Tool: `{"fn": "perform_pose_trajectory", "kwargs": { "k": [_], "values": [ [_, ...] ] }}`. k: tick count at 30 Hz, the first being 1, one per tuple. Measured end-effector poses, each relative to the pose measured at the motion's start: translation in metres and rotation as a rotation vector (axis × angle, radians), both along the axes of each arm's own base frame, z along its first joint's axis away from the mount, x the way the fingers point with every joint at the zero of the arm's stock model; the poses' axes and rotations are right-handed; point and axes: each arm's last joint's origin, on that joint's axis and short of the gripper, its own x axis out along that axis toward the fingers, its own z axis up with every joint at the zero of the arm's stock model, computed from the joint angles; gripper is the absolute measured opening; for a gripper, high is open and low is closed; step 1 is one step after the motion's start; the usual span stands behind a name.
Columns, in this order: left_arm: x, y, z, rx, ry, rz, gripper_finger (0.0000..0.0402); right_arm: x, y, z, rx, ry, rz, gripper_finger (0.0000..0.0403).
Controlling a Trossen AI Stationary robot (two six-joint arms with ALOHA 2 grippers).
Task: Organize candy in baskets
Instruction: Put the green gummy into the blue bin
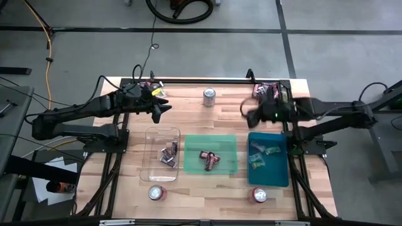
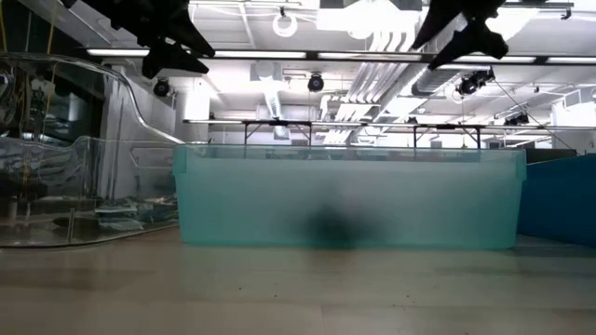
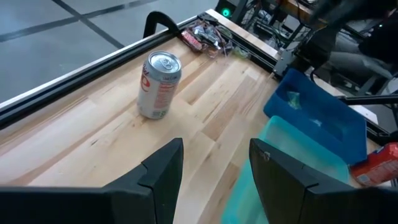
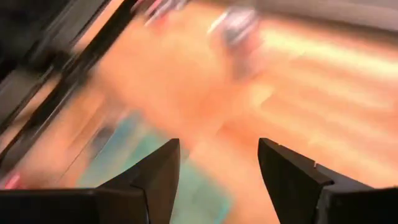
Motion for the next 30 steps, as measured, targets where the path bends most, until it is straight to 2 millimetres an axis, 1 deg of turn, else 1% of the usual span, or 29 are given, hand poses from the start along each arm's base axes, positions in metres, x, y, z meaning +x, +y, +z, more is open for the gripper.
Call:
{"fn": "perform_pose_trajectory", "kwargs": {
  "k": [2,5,11,13,15,19,23,26,28,30],
  "values": [
    [0.0,0.0,0.0,-0.012,-0.005,0.006,0.0172,-0.002,-0.017,0.001,-0.025,0.016,-0.135,0.0211],
    [0.0,0.0,0.0,-0.02,-0.008,0.01,0.0172,-0.006,-0.042,-0.009,-0.005,0.106,-0.278,0.0211],
    [0.0,0.0,0.0,-0.015,-0.006,0.008,0.0172,-0.017,-0.085,-0.045,0.101,0.481,-0.502,0.0211],
    [0.0,0.0,0.0,-0.015,-0.006,0.007,0.0172,-0.018,-0.098,-0.057,0.147,0.594,-0.552,0.0211],
    [0.0,0.0,0.0,-0.015,-0.006,0.007,0.0172,-0.015,-0.111,-0.07,0.185,0.681,-0.548,0.0211],
    [0.0,0.0,0.0,-0.01,-0.005,0.018,0.0172,-0.009,-0.136,-0.097,0.21,0.874,-0.449,0.0211],
    [-0.001,0.002,0.0,-0.029,-0.017,0.099,0.0172,-0.009,-0.157,-0.124,0.3,1.015,-0.356,0.0211],
    [-0.001,0.003,0.0,-0.046,-0.028,0.147,0.0172,-0.01,-0.164,-0.14,0.342,1.076,-0.295,0.0211],
    [-0.001,0.003,0.0,-0.057,-0.034,0.156,0.0172,-0.013,-0.164,-0.15,0.358,1.105,-0.273,0.0211],
    [-0.001,0.003,0.0,-0.058,-0.034,0.156,0.0172,-0.021,-0.161,-0.159,0.38,1.12,-0.288,0.0211]
  ]
}}
